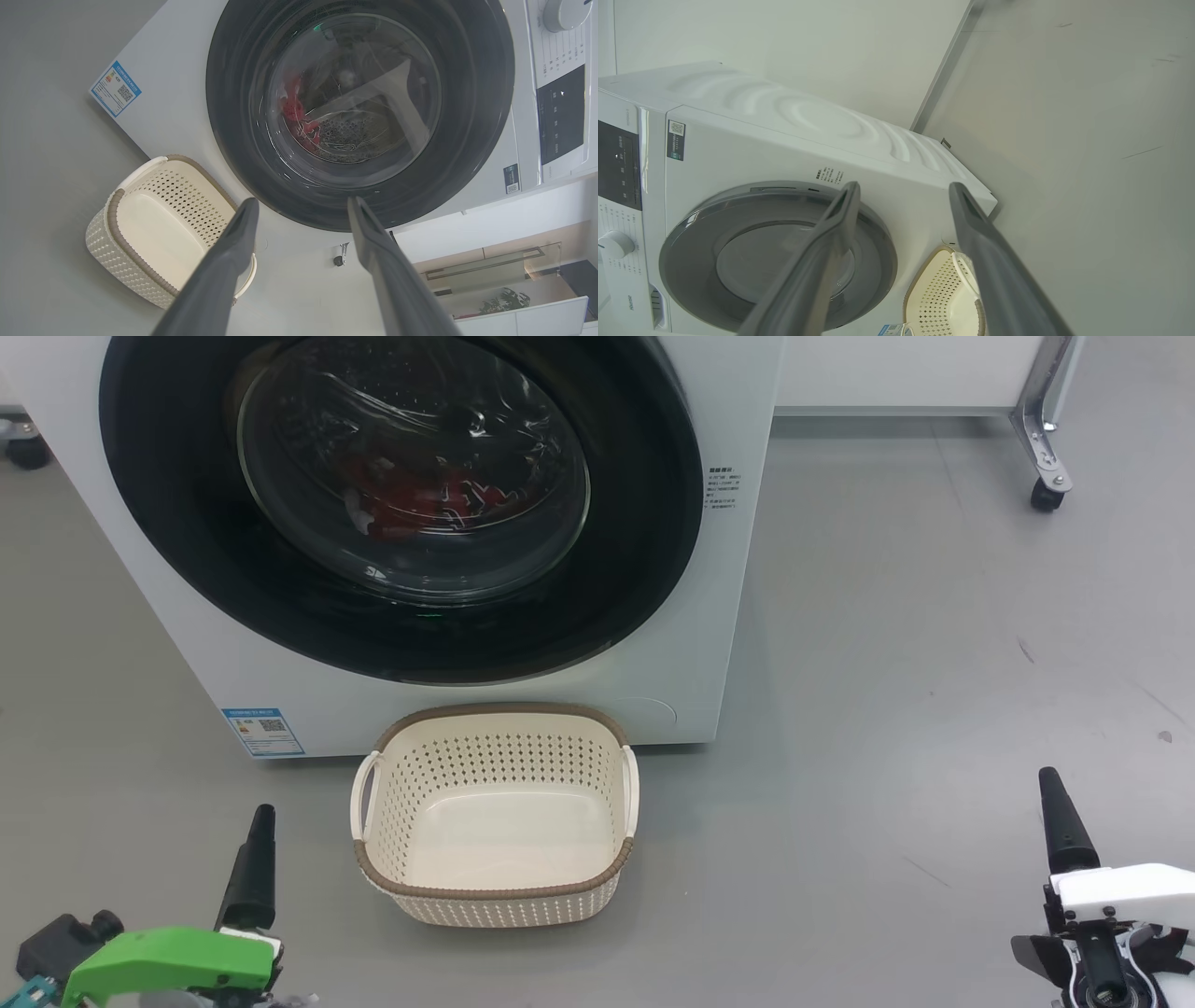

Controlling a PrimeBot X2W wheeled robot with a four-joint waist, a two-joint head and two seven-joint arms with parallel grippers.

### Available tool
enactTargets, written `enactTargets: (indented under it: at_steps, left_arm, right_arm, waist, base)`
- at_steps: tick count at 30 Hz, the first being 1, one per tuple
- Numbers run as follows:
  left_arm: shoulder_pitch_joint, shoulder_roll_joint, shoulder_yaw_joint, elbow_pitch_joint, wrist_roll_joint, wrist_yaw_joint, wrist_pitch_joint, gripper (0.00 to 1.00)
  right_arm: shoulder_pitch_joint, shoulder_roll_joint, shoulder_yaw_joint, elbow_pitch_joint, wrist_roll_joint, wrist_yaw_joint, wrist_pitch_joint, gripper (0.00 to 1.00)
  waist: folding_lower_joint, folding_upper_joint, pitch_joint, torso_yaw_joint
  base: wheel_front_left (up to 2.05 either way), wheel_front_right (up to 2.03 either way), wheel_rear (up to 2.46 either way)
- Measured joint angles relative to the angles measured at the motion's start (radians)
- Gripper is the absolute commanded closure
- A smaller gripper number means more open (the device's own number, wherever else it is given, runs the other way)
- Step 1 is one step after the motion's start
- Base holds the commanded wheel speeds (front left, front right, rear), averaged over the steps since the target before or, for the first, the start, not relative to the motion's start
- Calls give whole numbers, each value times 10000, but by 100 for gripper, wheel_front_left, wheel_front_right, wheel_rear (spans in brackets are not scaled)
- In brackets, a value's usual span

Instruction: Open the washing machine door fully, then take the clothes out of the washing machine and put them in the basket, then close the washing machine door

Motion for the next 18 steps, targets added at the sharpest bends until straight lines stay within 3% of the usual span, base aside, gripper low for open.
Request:
enactTargets:
  at_steps: [18]
  left_arm:
    - [-19, 284, -443, 42, 2667, 12, -690, 0]
  right_arm:
    - [-151, -759, 945, 54, -3120, -109, -777, 0]
  waist:
    - [0, 0, -64, 24]
  base:
    - [0, 0, 0]
